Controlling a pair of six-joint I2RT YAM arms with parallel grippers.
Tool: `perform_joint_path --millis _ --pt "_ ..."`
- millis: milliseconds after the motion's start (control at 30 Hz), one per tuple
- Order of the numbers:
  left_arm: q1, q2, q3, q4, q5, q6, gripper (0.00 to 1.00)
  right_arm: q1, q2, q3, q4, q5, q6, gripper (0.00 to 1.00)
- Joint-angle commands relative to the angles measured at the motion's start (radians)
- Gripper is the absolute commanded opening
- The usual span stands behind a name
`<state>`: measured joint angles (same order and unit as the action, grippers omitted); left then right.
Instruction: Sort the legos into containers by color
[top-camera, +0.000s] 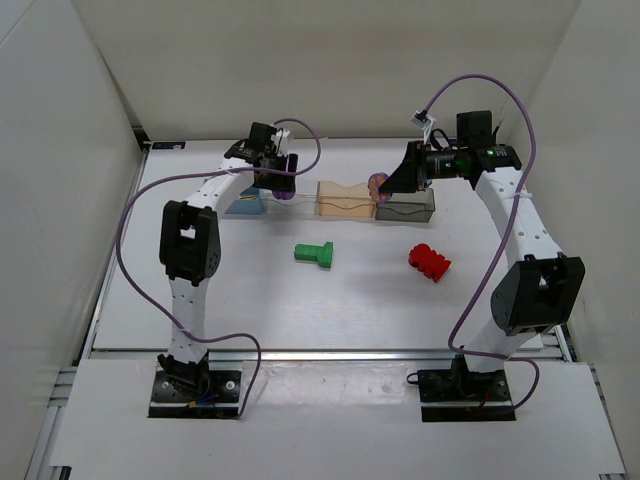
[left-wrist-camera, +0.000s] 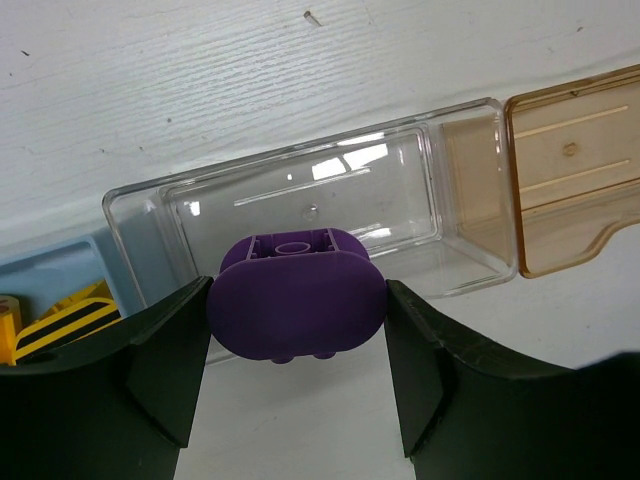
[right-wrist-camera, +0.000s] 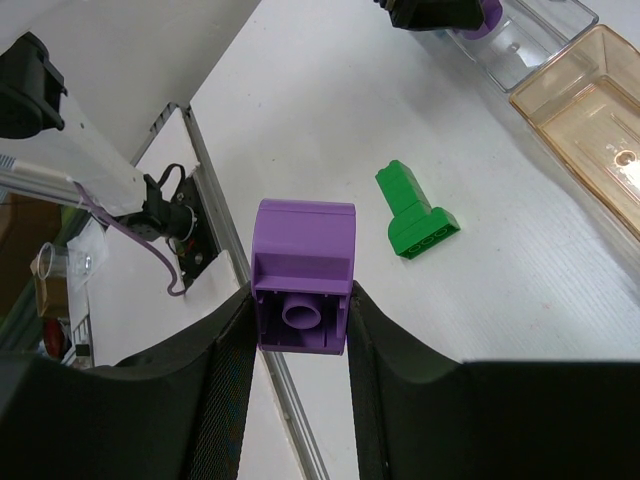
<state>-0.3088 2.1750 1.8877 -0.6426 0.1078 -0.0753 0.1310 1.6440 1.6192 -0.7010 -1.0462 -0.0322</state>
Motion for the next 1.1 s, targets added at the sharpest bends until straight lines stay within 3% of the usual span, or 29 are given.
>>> perform_joint_path --millis 0,200,333,533,667,767,833,867,900,967,1000,1067 --pt "0.01 -0.018 0.044 0.021 -0.011 0.006 0.57 0.001 -0.027 0.001 0.015 -0.006 -0.002 0.0" --pt "0.025 -0.092 -0.018 0.101 0.093 -0.003 0.76 0.015 -0.007 0.019 0.018 -0.003 -0.008 0.0" --pt "0.022 -0.19 -0.093 0.175 0.161 0.003 0.99 0.03 0.007 0.022 0.028 -0.008 -0.003 0.0" --pt "0.027 -0.311 -0.122 0.159 0.194 0.025 0.99 0.058 0.034 0.048 0.037 -0.011 -0.003 0.0" --pt "0.027 -0.457 -0.177 0.162 0.348 0.049 0.99 0.076 0.057 0.091 0.058 -0.014 0.014 0.0" --pt "0.043 -0.546 -0.208 0.107 0.568 0.04 0.99 0.101 0.083 0.103 0.1 -0.05 0.072 0.0" --pt "0.107 -0.583 -0.27 0.141 0.882 0.003 0.99 0.116 0.112 0.111 0.141 -0.095 0.115 0.0" --pt "0.131 -0.59 -0.309 0.199 1.0 -0.041 0.99 0.13 0.122 0.12 0.159 -0.113 0.126 0.0" --pt "0.146 -0.595 -0.346 0.275 1.184 -0.195 0.99 0.14 0.143 0.137 0.172 -0.135 0.144 0.0" --pt "0.163 -0.58 -0.445 0.591 1.311 -0.416 0.92 0.171 0.166 0.165 0.211 -0.195 0.156 0.0" --pt "0.163 -0.557 -0.472 0.744 1.384 -0.642 0.91 0.177 0.187 0.188 0.225 -0.216 0.167 0.0" --pt "0.159 -0.544 -0.548 1.063 1.424 -0.841 0.89 0.196 0.206 0.208 0.297 -0.273 0.231 0.0"
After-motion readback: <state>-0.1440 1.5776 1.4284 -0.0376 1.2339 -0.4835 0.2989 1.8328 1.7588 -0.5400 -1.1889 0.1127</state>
